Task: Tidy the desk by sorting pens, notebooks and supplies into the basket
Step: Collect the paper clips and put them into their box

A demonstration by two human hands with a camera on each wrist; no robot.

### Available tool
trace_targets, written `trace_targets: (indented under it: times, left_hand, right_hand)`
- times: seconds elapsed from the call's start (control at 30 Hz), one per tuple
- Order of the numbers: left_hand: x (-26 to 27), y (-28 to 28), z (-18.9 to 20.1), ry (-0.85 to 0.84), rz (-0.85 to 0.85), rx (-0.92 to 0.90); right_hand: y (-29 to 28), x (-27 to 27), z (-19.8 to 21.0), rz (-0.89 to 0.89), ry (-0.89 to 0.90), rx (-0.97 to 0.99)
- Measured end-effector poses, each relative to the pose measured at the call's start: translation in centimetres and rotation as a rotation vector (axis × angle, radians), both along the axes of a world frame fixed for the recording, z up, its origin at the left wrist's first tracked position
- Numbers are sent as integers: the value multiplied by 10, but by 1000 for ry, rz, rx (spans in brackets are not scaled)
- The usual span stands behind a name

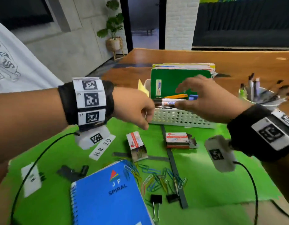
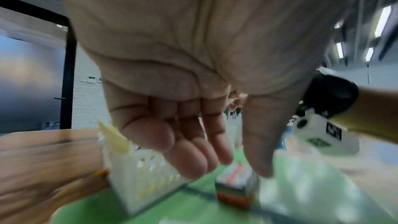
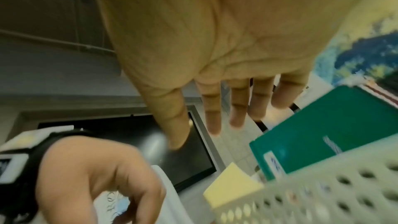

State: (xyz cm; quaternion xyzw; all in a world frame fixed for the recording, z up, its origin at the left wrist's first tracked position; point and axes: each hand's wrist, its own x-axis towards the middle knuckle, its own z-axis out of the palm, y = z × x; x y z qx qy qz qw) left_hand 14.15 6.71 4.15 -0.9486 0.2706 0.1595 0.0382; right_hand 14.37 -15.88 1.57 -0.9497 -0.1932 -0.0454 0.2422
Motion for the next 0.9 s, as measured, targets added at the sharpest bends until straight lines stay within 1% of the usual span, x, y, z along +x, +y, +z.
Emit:
trace_targets:
  times: [0.07,0.1,0.17,0.23,0.3,0.4,0.47,0.53,0.6,0.63,0.73,0.83,0.9]
  left_hand:
    - [-28,23,-22,121,33,199]
    - [-38,33,-32,161,68,264]
    - [-55,57,-47,212,160,324]
    - [-71,77,-61,256,242,318]
    - [-87,91,-74,268,292,289]
    - [-104,98,-92,186,331,222]
    - [-107,100,-99,185,371,109]
    - [-105,103,-102,239,447,-42]
    - [-104,107,-101,311,496,-148]
    - [-102,108,-99,330,494,-157]
    - [-95,110,-87,308,471,-156]
    - [-89,108,-71,310,458,-219]
    - [-86,104,-60,363,476,-300]
  right_hand:
    - [5,-31,-19,89,149,-16]
    - [6,-43,-29,115,214,-21]
    - [10,-64,-47,157,314,-5]
    - [14,-83,-62,191,365,12]
    - [20,-100,-74,221,435,23]
    - [31,-119,-84,251,532,14]
    - [36,-126,-88,255,532,9]
    - [38,-128,-89,241,529,31]
    - [38,-130,-89,222,527,54]
    - [37,-131,-88,221,526,62]
    - [33,-132,-86,215,509,71]
    - [28,-131,-86,198,500,82]
    - [25,-131,-84,182,508,104]
